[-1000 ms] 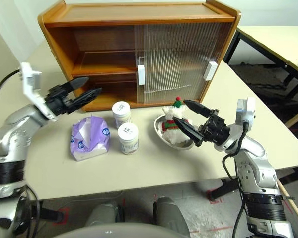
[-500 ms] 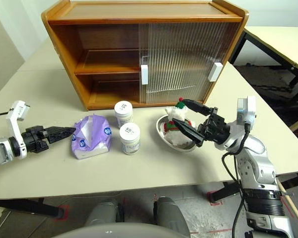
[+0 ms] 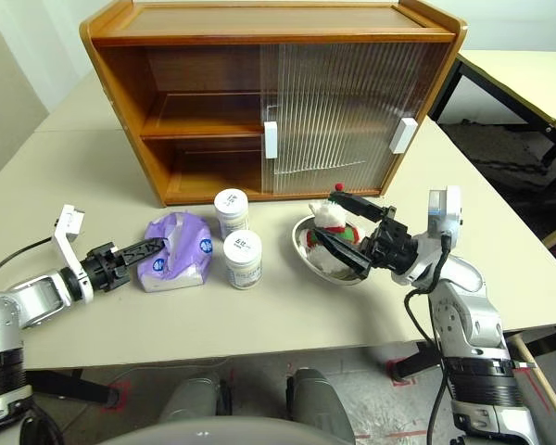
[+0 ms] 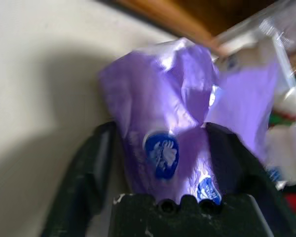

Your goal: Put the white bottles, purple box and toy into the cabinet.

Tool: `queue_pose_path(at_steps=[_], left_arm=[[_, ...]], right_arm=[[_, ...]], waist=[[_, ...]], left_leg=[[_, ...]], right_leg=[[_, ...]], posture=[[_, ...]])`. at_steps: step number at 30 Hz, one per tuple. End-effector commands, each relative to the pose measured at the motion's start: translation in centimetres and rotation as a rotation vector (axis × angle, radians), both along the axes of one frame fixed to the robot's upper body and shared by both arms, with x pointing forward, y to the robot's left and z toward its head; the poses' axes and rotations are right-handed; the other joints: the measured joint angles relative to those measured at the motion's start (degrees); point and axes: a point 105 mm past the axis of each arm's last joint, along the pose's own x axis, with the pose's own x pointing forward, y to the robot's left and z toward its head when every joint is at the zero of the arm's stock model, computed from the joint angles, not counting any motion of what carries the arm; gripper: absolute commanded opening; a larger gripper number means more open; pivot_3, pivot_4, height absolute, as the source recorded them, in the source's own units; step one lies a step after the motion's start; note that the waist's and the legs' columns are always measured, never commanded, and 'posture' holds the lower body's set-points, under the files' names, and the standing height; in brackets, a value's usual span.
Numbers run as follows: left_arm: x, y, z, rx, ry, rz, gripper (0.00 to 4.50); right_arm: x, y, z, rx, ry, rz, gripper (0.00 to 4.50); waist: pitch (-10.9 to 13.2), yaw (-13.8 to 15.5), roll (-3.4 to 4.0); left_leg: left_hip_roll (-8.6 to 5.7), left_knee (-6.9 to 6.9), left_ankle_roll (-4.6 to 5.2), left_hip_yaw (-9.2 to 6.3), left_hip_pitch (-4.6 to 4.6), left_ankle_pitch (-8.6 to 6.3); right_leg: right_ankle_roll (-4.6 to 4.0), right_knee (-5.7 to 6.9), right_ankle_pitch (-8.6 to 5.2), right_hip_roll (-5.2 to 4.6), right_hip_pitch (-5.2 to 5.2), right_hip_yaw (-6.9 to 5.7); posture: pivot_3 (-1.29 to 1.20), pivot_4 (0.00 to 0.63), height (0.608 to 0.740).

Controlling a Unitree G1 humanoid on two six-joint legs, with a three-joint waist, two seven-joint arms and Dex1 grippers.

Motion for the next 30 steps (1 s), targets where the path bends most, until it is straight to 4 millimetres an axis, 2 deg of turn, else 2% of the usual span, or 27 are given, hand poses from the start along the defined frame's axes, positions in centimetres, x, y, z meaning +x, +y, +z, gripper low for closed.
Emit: queue_pose_path(at_steps=[1,6,8,11,14,18,23,26,30], left_arm=[[-0.1,0.2,-0.3,0.003,0.026,0.017,1.90],[-0.5,0.3,-0.4,0.019,0.030,0.005,0.07],[-0.4,0.0,0.6,0.002,-0.017,-0.014,0.02],[-0.2,-1.2,3.8,-0.113,-0.129,-0.074,0.02],[0.0,-1.5,5.9,-0.170,-0.205,-0.092,0.02],[1.5,-1.9,9.0,-0.226,-0.323,-0.072,0.02],[2.1,-3.1,10.3,-0.193,-0.337,-0.103,0.02],[2.9,-3.7,12.2,-0.229,-0.399,-0.093,0.02],[5.0,-4.0,13.5,-0.226,-0.438,0.000,0.02]], right_arm=[[-0.2,0.0,0.2,-0.008,-0.020,-0.011,4.50],[0.0,-0.3,0.3,-0.018,-0.024,-0.012,4.50],[0.1,-0.4,0.3,-0.020,-0.025,-0.013,4.50],[0.2,-0.4,0.4,-0.021,-0.026,-0.010,4.50],[0.3,-0.4,0.4,-0.020,-0.026,-0.006,4.50],[0.3,-0.1,0.2,-0.020,-0.021,0.007,4.50],[0.5,-0.1,0.3,-0.021,-0.024,0.009,4.50],[0.5,-0.1,0.3,-0.021,-0.026,0.007,4.50],[0.4,-0.1,0.2,-0.021,-0.028,0.007,4.50]], waist=[[0.0,-0.2,0.00],[0.0,-0.1,0.00],[0.0,-0.1,0.00],[0.1,-0.1,-0.08],[0.0,0.0,-0.08],[0.1,0.2,-0.09],[0.1,0.0,-0.11],[0.1,0.1,-0.16],[0.1,0.2,-0.17]], left_leg=[[0.00,-0.01,0.00,0.00,0.00,0.00],[0.00,-0.02,0.00,0.00,0.00,0.00],[0.00,-0.02,-0.01,0.00,0.00,0.00],[0.00,-0.01,-0.02,0.00,-0.01,-0.01],[0.00,-0.01,-0.03,-0.01,-0.01,-0.01],[-0.03,0.00,-0.01,-0.07,-0.03,0.01],[-0.09,-0.01,0.00,-0.08,-0.01,0.02],[-0.07,-0.01,-0.01,-0.11,-0.02,0.04],[-0.10,-0.01,-0.06,-0.12,-0.02,0.04]], right_leg=[[0.00,0.00,0.00,0.01,0.00,0.01],[0.00,-0.01,0.00,0.03,-0.01,0.03],[-0.01,-0.01,0.00,0.03,-0.01,0.03],[-0.01,-0.01,0.00,0.02,-0.02,0.03],[-0.01,-0.01,0.00,0.02,-0.01,0.01],[0.00,-0.01,0.00,0.02,0.02,0.00],[0.02,-0.01,-0.01,0.03,0.05,0.06],[0.01,-0.01,-0.01,0.06,0.04,0.04],[0.02,-0.01,0.00,0.05,0.06,0.05]], posture=[[0.11,0.000,0.740],[0.11,0.000,0.740],[0.11,0.000,0.740],[0.12,0.000,0.740],[0.13,0.000,0.740],[0.14,0.000,0.740],[0.14,0.000,0.740],[0.14,0.000,0.740],[0.12,0.000,0.740]])
